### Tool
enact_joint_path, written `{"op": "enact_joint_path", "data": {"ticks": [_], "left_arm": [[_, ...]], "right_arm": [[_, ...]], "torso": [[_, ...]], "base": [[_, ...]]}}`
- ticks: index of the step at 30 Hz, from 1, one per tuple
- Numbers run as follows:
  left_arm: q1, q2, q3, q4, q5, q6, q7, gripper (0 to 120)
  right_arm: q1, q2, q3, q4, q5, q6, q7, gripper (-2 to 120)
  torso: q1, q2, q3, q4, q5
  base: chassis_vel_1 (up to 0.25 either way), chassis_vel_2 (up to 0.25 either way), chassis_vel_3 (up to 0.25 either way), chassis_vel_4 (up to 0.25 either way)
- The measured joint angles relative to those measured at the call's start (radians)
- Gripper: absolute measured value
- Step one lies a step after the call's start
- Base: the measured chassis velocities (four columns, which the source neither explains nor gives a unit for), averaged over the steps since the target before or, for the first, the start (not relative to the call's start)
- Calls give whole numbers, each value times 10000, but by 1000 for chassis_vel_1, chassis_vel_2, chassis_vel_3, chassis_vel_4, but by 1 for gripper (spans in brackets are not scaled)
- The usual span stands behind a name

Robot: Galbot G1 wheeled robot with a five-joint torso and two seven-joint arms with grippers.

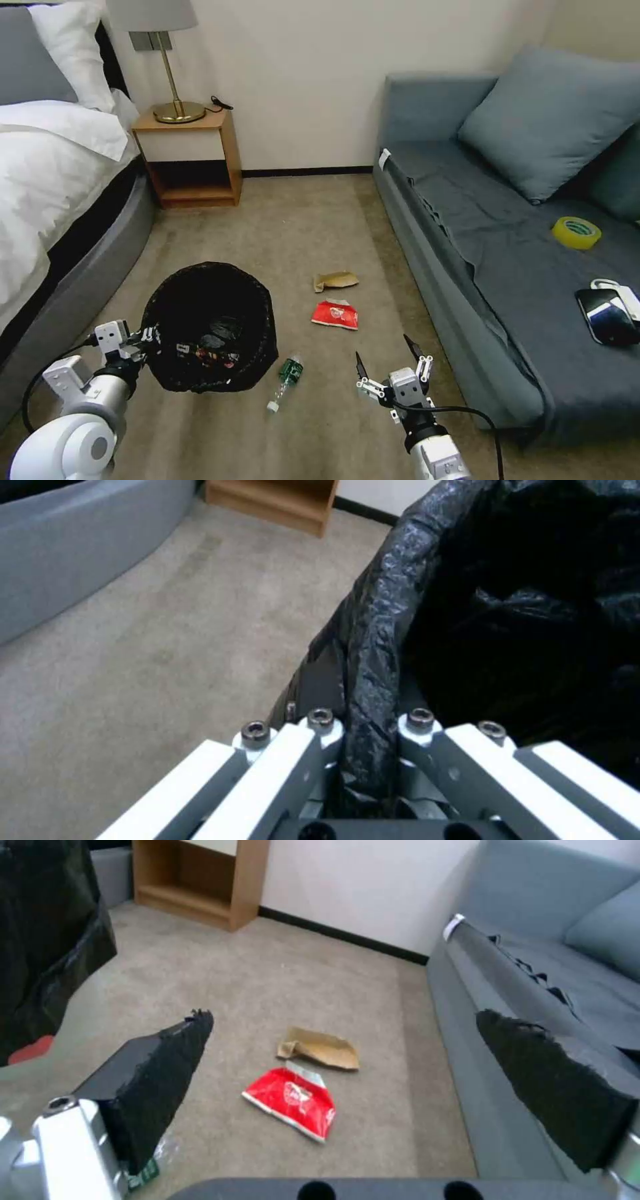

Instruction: Pick up the trash bin, then pick up the garbage on the floor and place it into the trash bin.

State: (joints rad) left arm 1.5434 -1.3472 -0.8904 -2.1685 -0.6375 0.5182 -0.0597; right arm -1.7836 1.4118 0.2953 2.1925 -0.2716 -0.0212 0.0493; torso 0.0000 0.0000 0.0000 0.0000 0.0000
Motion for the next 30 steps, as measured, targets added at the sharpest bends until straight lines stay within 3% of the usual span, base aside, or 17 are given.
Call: {"op": "enact_joint_path", "data": {"ticks": [30], "left_arm": [[62, -112, -78, -243, 37, 2, 2, 4]], "right_arm": [[88, -66, -116, -107, 121, -38, 50, 100]], "torso": [[1, 0, 0, 0, 0]], "base": [[-108, 101, 104, -101]]}}
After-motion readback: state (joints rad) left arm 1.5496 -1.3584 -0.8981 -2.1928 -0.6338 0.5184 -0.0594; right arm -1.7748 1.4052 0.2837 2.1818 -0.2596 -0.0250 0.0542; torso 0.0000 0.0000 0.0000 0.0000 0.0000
